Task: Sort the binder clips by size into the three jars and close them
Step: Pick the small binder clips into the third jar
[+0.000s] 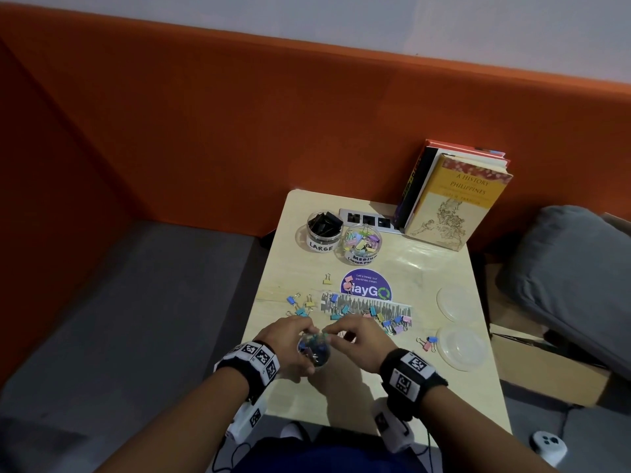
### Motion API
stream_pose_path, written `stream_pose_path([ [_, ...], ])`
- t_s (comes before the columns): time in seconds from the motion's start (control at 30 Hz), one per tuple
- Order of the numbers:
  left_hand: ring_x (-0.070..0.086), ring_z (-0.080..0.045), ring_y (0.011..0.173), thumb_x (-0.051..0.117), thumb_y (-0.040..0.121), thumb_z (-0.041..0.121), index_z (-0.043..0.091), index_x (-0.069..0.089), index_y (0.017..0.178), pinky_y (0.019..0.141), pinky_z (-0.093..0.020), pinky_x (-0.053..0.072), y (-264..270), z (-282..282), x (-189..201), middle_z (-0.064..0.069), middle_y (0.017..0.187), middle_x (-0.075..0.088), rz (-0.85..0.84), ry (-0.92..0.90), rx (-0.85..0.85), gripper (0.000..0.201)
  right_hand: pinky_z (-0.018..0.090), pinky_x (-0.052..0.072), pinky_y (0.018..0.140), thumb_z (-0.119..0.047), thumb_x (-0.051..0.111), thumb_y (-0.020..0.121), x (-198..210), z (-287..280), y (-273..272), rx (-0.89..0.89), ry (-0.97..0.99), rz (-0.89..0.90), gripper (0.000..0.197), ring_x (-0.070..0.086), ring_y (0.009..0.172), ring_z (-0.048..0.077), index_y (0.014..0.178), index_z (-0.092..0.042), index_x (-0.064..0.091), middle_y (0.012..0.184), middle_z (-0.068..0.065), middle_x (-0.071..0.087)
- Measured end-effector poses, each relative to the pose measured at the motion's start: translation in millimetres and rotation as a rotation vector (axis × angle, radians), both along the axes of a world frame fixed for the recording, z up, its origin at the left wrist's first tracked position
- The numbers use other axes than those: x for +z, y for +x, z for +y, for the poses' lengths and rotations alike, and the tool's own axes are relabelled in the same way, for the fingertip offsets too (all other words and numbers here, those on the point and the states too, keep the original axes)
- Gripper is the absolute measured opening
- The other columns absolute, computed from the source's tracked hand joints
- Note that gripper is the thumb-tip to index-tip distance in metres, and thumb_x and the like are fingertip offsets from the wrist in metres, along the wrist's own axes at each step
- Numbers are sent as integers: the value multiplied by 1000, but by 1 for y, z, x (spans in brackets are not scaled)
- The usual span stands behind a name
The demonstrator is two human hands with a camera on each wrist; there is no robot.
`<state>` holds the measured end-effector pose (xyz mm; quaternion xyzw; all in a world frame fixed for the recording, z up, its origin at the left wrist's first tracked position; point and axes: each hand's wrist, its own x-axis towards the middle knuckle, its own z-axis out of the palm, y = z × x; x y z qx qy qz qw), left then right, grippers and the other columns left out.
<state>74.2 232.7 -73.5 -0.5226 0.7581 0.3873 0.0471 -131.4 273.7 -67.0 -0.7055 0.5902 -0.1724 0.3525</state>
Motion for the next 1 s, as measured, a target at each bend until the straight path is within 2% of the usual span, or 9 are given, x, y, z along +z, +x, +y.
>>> stream_pose_path([
  [0.07, 55, -13, 109, 92, 57, 35, 35, 58, 111, 94, -34, 50, 0, 0, 0, 15, 121, 56, 2, -2, 3, 64, 24, 51, 76, -32, 62, 93, -5, 0, 3, 19, -14, 58, 20, 59, 82, 7, 107, -23, 72, 100, -8, 66],
  [0.2, 54, -12, 113, 92, 59, 32, 33, 59, 115, 97, -33, 49, 1, 2, -1, 17, 127, 55, 18, 4, 17, 65, 25, 46, 73, -19, 58, 92, -21, 0, -9, -153, -35, 188, 10, 57, 81, 11, 94, -21, 68, 95, -4, 65],
  [0.27, 54, -12, 113, 92, 59, 33, 34, 59, 114, 97, -33, 49, 2, 2, -1, 17, 128, 55, 22, 12, 20, 64, 24, 44, 74, -22, 59, 94, -25, 1, -14, -181, 18, 271, 15, 56, 84, 14, 106, -20, 68, 103, -1, 61],
  [0.37, 55, -12, 114, 92, 60, 33, 34, 58, 115, 97, -33, 50, 1, 1, 0, 17, 128, 54, 20, 19, 22, 65, 26, 46, 84, -19, 60, 93, -30, 1, -17, -58, 61, 353, 30, 59, 99, 21, 122, -22, 67, 115, 2, 58],
  [0.47, 55, -14, 115, 92, 59, 32, 34, 58, 116, 96, -34, 51, 1, 1, 0, 16, 129, 54, 13, 22, 16, 66, 29, 46, 93, -18, 57, 94, -32, 2, -18, 39, 78, 386, 32, 57, 109, 24, 124, -23, 68, 121, 3, 57],
  [0.63, 56, -14, 111, 92, 59, 31, 34, 60, 114, 92, -34, 55, 2, 1, -1, 17, 128, 54, 22, 37, 39, 65, 28, 45, 94, -25, 55, 94, -33, 5, -18, -59, 116, 380, 27, 57, 107, 21, 116, -18, 70, 119, 3, 57],
  [0.8, 56, -13, 109, 93, 59, 31, 35, 59, 112, 92, -34, 55, 2, 1, -1, 18, 126, 54, 27, 44, 35, 63, 21, 40, 75, -26, 58, 92, -29, 3, -14, -119, 170, 387, 4, 49, 86, 16, 93, -23, 60, 102, 0, 51],
  [0.9, 56, -12, 109, 93, 57, 32, 36, 58, 109, 92, -33, 54, 2, 0, -4, 19, 125, 54, 30, 43, 34, 63, 19, 39, 60, -17, 64, 83, -24, 3, -15, -220, 195, 285, 11, 53, 76, 14, 79, -23, 55, 87, -3, 57],
  [1.0, 56, -11, 110, 93, 56, 34, 37, 58, 109, 93, -34, 53, 3, 0, -7, 19, 124, 55, 29, 27, 20, 64, 18, 45, 59, -11, 68, 81, -12, -1, -13, -280, 167, 63, 15, 54, 63, 8, 75, -21, 59, 71, -5, 62],
])
